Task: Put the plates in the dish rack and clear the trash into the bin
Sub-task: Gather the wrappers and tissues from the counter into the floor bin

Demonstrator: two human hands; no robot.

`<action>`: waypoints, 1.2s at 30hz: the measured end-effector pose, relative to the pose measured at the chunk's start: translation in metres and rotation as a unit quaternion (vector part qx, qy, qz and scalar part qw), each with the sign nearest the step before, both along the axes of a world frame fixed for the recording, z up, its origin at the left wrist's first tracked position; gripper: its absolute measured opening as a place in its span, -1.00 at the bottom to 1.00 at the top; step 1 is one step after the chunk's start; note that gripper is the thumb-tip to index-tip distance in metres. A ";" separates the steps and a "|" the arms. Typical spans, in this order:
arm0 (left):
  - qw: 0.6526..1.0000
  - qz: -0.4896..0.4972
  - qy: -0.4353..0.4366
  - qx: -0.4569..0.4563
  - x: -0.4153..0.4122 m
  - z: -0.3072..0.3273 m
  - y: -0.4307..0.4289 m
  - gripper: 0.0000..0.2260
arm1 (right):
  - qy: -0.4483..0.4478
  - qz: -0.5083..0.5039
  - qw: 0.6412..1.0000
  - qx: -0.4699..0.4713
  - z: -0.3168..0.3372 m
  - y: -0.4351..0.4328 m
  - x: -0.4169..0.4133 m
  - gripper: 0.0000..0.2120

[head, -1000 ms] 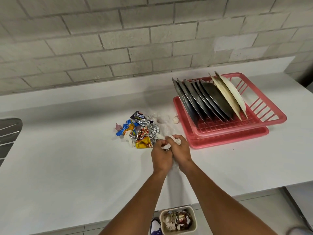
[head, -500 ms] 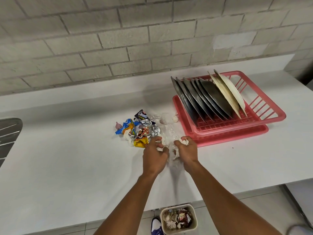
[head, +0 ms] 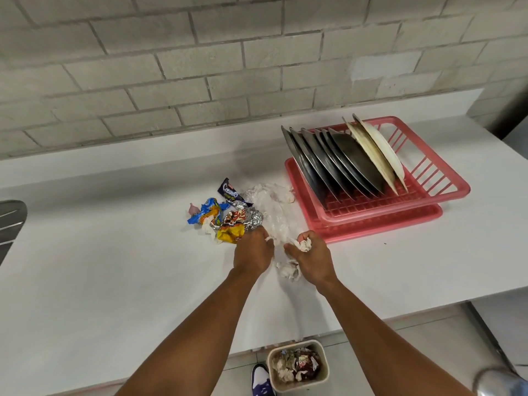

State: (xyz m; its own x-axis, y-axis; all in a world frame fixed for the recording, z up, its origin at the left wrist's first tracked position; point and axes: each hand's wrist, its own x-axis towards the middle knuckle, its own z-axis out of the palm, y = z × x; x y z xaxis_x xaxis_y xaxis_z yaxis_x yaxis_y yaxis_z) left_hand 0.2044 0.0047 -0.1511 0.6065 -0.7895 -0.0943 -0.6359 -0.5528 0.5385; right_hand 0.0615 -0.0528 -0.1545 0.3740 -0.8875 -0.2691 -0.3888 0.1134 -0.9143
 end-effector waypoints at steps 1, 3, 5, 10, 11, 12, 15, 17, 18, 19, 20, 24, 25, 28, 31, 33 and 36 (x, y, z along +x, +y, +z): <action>1.000 0.000 -0.002 -0.002 0.001 -0.001 0.000 -0.86 | 0.004 0.006 1.000 -0.006 -0.001 0.000 -0.001 -0.75; 1.000 0.005 -0.003 -0.016 0.001 -0.002 0.001 -0.88 | 0.012 0.025 0.999 -0.015 0.000 0.002 -0.004 -0.73; 0.999 0.013 0.003 -0.043 0.002 -0.002 0.003 -0.88 | 0.025 0.055 0.998 -0.023 0.002 0.004 -0.005 -0.69; 0.994 0.036 -0.003 -0.103 0.000 0.000 0.016 -0.85 | 0.103 0.144 0.982 -0.057 -0.004 0.013 -0.003 -0.58; 0.993 0.044 0.001 -0.114 -0.001 0.000 0.019 -0.85 | 0.110 0.155 0.980 -0.062 -0.007 0.015 -0.003 -0.57; 0.991 0.051 0.012 -0.123 -0.001 0.001 0.021 -0.83 | 0.118 0.165 0.977 -0.071 -0.005 0.016 -0.002 -0.56; 0.985 0.064 0.090 -0.135 0.000 0.001 0.030 -0.82 | 0.149 0.198 0.963 -0.106 -0.001 0.020 -0.002 -0.60; 0.971 0.079 0.179 -0.134 0.002 0.002 0.038 -0.87 | 0.161 0.212 0.956 -0.123 -0.002 0.022 -0.002 -0.64; 0.964 0.082 0.213 -0.135 0.003 0.003 0.043 -0.90 | 0.167 0.214 0.953 -0.132 -0.002 0.024 -0.003 -0.66; 0.958 0.086 0.237 -0.136 0.003 0.003 0.048 -0.92 | 0.172 0.214 0.951 -0.145 -0.003 0.027 -0.004 -0.69; 0.952 0.094 0.259 -0.137 0.001 0.004 0.052 -0.93 | 0.177 0.210 0.949 -0.157 -0.003 0.029 -0.004 -0.71; 0.905 0.148 0.358 -0.173 -0.008 0.003 0.063 -0.87 | 0.139 0.127 0.977 -0.098 -0.002 0.032 -0.003 -0.75; 0.898 0.150 0.371 -0.181 -0.011 0.003 0.065 -0.86 | 0.103 0.079 0.991 -0.045 -0.001 0.031 -0.002 -0.75; 0.879 0.154 0.408 -0.193 -0.024 0.005 0.068 -0.85 | -0.070 -0.032 0.986 0.145 0.006 0.028 0.001 -0.80; 0.870 0.146 0.422 -0.207 -0.035 0.008 0.066 -0.88 | -0.178 -0.061 0.944 0.272 0.016 0.027 0.002 -0.86; 0.871 0.139 0.415 -0.225 -0.042 0.011 0.064 -0.90 | -0.211 -0.083 0.926 0.301 0.018 0.026 0.004 -0.88; 0.869 0.145 0.400 -0.253 -0.047 0.016 0.060 -0.93 | -0.216 -0.088 0.923 0.307 0.018 0.029 0.010 -0.96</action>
